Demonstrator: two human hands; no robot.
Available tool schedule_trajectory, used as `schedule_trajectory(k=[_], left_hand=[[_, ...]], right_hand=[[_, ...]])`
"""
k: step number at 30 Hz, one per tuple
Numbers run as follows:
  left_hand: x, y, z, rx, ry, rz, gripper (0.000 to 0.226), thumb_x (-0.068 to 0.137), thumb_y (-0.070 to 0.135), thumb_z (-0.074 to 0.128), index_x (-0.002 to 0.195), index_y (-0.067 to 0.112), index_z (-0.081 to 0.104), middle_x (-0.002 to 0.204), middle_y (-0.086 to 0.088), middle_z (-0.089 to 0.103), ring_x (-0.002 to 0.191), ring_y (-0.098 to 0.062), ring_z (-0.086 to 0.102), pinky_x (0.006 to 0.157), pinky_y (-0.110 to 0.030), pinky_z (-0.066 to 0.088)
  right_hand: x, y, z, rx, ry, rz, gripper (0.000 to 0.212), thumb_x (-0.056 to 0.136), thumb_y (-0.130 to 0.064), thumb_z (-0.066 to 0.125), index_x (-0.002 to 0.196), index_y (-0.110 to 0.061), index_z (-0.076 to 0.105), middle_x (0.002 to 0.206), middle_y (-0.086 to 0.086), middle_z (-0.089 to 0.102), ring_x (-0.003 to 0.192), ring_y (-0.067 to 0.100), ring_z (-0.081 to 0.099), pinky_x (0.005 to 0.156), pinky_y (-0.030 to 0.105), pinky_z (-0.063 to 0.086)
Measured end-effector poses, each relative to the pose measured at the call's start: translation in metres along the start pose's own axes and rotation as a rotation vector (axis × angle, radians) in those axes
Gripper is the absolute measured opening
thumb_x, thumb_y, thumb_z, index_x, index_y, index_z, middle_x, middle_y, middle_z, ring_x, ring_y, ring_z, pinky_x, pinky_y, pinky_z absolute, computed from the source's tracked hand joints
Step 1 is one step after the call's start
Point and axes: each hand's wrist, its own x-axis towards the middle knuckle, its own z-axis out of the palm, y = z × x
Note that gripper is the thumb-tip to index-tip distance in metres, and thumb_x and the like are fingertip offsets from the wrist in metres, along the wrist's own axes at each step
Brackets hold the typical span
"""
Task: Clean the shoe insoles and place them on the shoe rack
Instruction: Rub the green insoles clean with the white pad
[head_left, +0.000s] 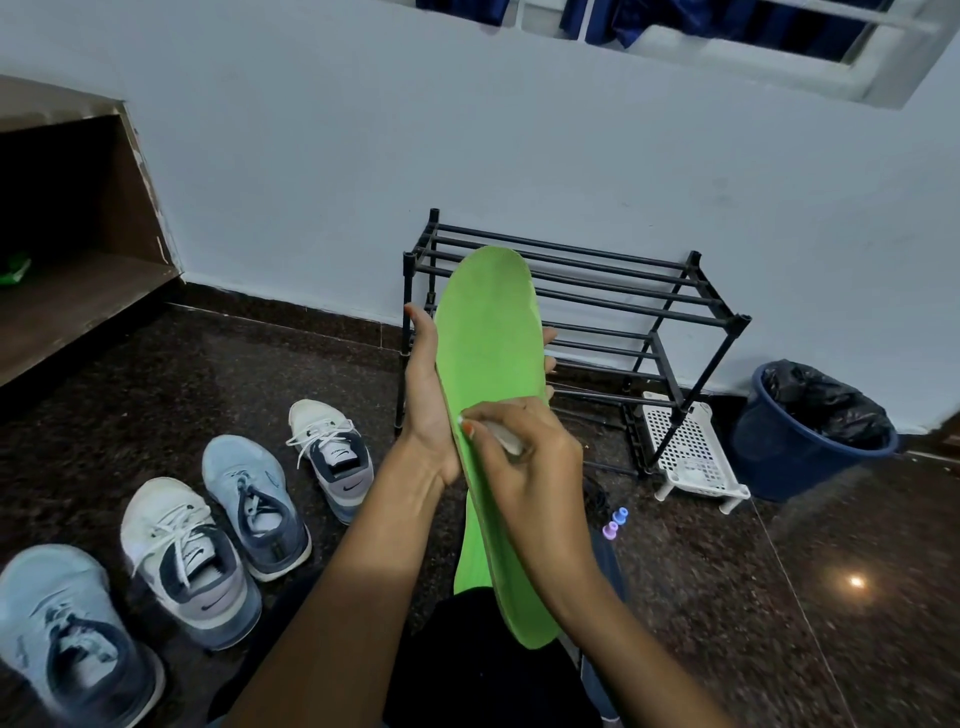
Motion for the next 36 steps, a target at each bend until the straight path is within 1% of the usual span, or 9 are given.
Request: schedule_trajectory(k=[4, 7, 12, 15, 19, 26, 29, 32, 36], left_hand=[[0.0, 0.001, -0.001, -0.019, -0.001, -0.013, 0.097, 0.081, 0.08, 0.016, 0.114, 0.006, 0.068, 0.13, -0.028, 0.054, 0.116, -0.043, 0.05, 0.091, -0.045, 0.045], [0.001, 0.0, -0.002, -0.005, -0.03, -0.015, 0.097, 0.08, 0.079, 0.014, 0.125, 0.007, 0.06, 0.128, -0.027, 0.057, 0.124, -0.044, 0.049, 0.099, -0.048, 0.044], [0.0, -0.001, 0.001, -0.016, -0.05, -0.015, 0.095, 0.081, 0.077, 0.012, 0.125, 0.007, 0.058, 0.125, -0.026, 0.059, 0.121, -0.041, 0.052, 0.095, -0.042, 0.05], [-0.001, 0.0, 0.0, -0.016, -0.023, -0.008, 0.095, 0.08, 0.078, 0.015, 0.124, 0.006, 0.059, 0.126, -0.026, 0.058, 0.118, -0.041, 0.053, 0.093, -0.043, 0.049], [-0.002, 0.002, 0.0, -0.037, -0.002, -0.004, 0.097, 0.082, 0.079, 0.014, 0.107, 0.007, 0.072, 0.121, -0.023, 0.062, 0.102, -0.034, 0.057, 0.083, -0.041, 0.05], [-0.001, -0.001, 0.0, -0.014, -0.034, -0.006, 0.095, 0.083, 0.077, 0.01, 0.118, 0.008, 0.064, 0.124, -0.027, 0.059, 0.106, -0.036, 0.062, 0.091, -0.043, 0.052], [-0.001, -0.002, 0.001, -0.016, -0.031, -0.005, 0.095, 0.083, 0.078, 0.011, 0.121, 0.008, 0.063, 0.126, -0.027, 0.058, 0.113, -0.037, 0.058, 0.094, -0.044, 0.051], [-0.001, -0.001, 0.001, -0.003, -0.002, 0.006, 0.094, 0.083, 0.078, 0.011, 0.11, 0.011, 0.071, 0.125, -0.026, 0.06, 0.111, -0.038, 0.058, 0.096, -0.046, 0.047], [-0.002, 0.002, 0.0, -0.007, 0.01, 0.006, 0.097, 0.083, 0.079, 0.009, 0.104, 0.01, 0.074, 0.119, -0.023, 0.063, 0.102, -0.034, 0.058, 0.086, -0.043, 0.05]], right_hand=[[-0.002, -0.001, -0.001, 0.009, -0.025, -0.026, 0.01, 0.081, 0.001, 0.064, 0.086, -0.005, 0.071, 0.08, 0.0, 0.059, 0.079, -0.005, 0.055, 0.07, 0.002, 0.037], [0.011, 0.003, -0.002, -0.077, 0.01, -0.042, 0.01, 0.081, 0.0, 0.065, 0.087, -0.005, 0.071, 0.082, 0.003, 0.059, 0.077, 0.0, 0.053, 0.072, 0.003, 0.036], [0.024, 0.005, -0.001, -0.112, 0.086, -0.04, 0.01, 0.082, 0.001, 0.063, 0.09, -0.002, 0.07, 0.084, 0.003, 0.057, 0.08, -0.003, 0.049, 0.074, 0.001, 0.034], [0.013, 0.004, 0.001, -0.075, 0.055, -0.031, 0.01, 0.081, 0.0, 0.064, 0.089, -0.003, 0.07, 0.084, 0.003, 0.059, 0.079, -0.004, 0.052, 0.074, 0.002, 0.035], [-0.008, 0.0, 0.001, 0.006, -0.005, -0.014, 0.01, 0.081, -0.001, 0.063, 0.087, -0.005, 0.071, 0.08, -0.001, 0.058, 0.08, -0.006, 0.054, 0.071, 0.002, 0.037], [0.016, 0.01, -0.01, -0.141, 0.113, 0.002, 0.01, 0.081, 0.001, 0.065, 0.087, -0.004, 0.07, 0.082, -0.001, 0.054, 0.078, -0.008, 0.05, 0.071, -0.001, 0.033], [0.02, 0.013, -0.009, -0.188, 0.146, 0.003, 0.01, 0.082, 0.002, 0.063, 0.089, -0.003, 0.07, 0.082, -0.001, 0.052, 0.079, -0.001, 0.049, 0.071, 0.001, 0.034], [0.01, 0.01, -0.006, -0.156, 0.107, 0.008, 0.01, 0.083, 0.0, 0.063, 0.09, -0.004, 0.07, 0.083, -0.001, 0.054, 0.081, 0.004, 0.052, 0.073, 0.002, 0.035], [-0.009, 0.003, -0.003, -0.082, 0.02, -0.011, 0.01, 0.082, -0.003, 0.064, 0.088, -0.007, 0.071, 0.083, -0.001, 0.058, 0.079, 0.0, 0.054, 0.073, 0.003, 0.037]])
